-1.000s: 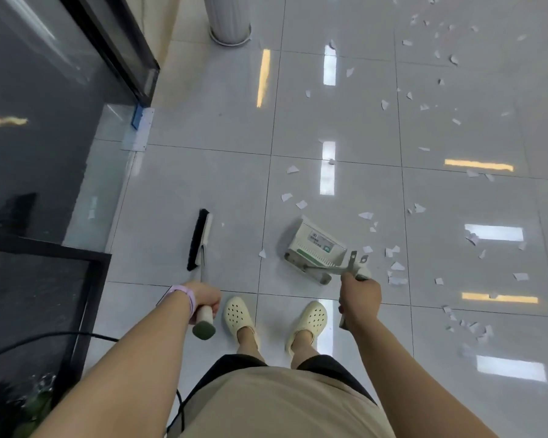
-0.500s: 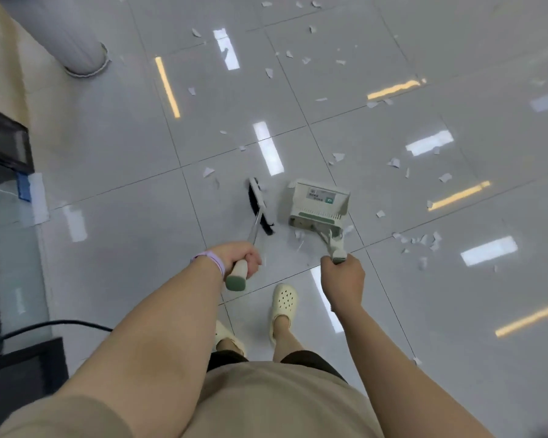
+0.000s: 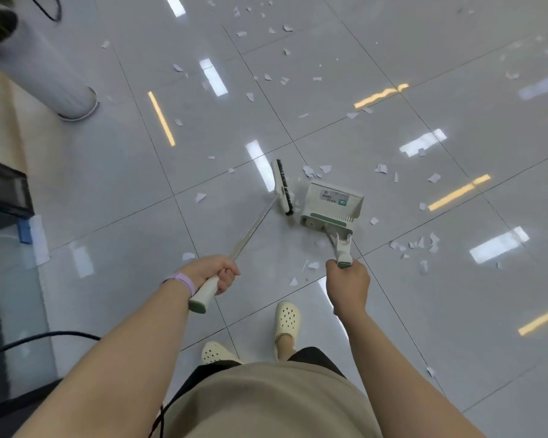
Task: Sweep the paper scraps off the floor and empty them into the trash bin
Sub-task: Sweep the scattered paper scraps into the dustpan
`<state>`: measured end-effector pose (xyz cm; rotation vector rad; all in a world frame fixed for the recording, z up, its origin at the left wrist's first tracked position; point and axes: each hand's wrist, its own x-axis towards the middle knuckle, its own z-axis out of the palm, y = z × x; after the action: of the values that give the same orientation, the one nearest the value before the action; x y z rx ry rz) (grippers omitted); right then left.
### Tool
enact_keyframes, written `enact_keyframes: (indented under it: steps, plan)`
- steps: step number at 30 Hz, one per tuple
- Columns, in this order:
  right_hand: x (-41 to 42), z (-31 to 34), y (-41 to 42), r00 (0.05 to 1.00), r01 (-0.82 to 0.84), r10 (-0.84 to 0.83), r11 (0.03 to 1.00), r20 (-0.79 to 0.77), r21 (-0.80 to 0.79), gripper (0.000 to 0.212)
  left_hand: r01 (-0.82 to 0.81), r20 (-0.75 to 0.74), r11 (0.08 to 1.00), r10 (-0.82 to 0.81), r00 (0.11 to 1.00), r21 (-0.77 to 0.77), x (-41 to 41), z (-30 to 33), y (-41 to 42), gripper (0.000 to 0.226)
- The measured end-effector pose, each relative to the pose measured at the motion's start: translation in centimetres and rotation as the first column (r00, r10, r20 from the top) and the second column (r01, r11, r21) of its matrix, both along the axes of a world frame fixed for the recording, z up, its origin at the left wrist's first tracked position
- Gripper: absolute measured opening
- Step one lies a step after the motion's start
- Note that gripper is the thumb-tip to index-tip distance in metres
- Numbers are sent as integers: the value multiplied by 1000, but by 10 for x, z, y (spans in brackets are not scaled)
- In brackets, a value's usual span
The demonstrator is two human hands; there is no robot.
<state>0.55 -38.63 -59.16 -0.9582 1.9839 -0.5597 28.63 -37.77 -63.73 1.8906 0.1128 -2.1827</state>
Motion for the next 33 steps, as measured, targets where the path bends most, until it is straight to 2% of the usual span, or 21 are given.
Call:
enact_keyframes:
  steps: [4,7,14,19,22,26,29,33]
  plan:
    - [32,-1,-24,998,-41,43,998,46,-41,23,-120,74,992,116,990,49,60,16,68,32]
    - [58,-6,-34,989,-136,138,990,59,-45,22,-294,123,950,282,952,104,95,28,122,35]
    - [111,-12,-33,935,-347,349,937,62,-32,21,-665,200,736,637,744,126,126,43,213,35]
    - [125,-17,-23,894,-444,442,896,77,8,20,-784,218,605,753,621,142,129,42,243,33]
    - [125,-19,-12,871,-488,482,872,95,44,19,-813,211,562,785,583,152,124,42,248,27]
    - [114,-19,-7,856,-516,507,852,101,93,20,-792,169,582,775,609,185,110,40,232,25]
    - [97,-16,-12,869,-494,485,862,100,114,25,-725,142,664,712,688,180,91,35,197,21]
    - [66,-6,-20,895,-445,436,886,95,127,22,-588,151,798,570,808,134,65,18,139,25]
